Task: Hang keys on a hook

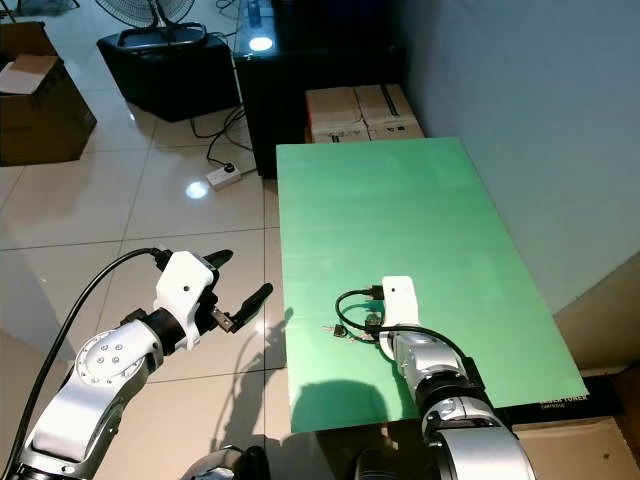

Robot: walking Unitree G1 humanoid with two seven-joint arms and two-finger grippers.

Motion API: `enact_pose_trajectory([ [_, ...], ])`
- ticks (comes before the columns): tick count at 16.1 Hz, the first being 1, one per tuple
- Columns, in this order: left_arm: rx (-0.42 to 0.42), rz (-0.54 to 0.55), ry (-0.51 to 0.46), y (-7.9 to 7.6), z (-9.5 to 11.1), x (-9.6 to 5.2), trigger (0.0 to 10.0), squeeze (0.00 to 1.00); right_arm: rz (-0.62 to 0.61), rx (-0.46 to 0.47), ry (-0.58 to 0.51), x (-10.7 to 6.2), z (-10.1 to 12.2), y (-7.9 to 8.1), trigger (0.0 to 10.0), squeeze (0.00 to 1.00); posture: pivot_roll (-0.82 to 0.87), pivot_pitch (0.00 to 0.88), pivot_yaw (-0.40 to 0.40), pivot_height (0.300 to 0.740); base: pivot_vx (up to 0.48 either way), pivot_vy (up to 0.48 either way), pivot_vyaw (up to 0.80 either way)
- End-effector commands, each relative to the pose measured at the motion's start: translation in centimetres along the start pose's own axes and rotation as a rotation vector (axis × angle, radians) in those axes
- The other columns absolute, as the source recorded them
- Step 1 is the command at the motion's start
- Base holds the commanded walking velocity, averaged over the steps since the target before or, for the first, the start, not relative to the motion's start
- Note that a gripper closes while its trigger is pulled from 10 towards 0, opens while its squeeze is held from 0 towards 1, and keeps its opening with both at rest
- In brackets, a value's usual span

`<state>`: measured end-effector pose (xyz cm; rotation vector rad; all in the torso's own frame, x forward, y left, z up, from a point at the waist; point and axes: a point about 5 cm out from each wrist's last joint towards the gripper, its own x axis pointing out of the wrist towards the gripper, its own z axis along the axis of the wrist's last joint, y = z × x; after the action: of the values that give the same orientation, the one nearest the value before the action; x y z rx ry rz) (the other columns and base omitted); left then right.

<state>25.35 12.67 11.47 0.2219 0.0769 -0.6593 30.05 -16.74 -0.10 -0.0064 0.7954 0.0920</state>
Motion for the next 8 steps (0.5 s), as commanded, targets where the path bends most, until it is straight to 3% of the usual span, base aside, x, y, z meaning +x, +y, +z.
enact_pose_trajectory([
  [1, 0.008, -0.018, -0.008, -0.3, 0.3, 0.3, 10.0, 0.00, -0.014, 0.016, 0.016, -0.1, -0.7, -0.5, 0.0, 0.00, -0.06, 0.118, 0.047, 0.740, 0.000, 0.000, 0.00],
  [8, 0.017, 0.005, -0.028, 0.2, 0.5, 1.1, 10.0, 0.00, -0.032, 0.068, -0.177, -1.3, 0.8, -2.3, 0.0, 0.00, -0.09, 0.051, 0.063, 0.740, 0.000, 0.000, 0.00],
])
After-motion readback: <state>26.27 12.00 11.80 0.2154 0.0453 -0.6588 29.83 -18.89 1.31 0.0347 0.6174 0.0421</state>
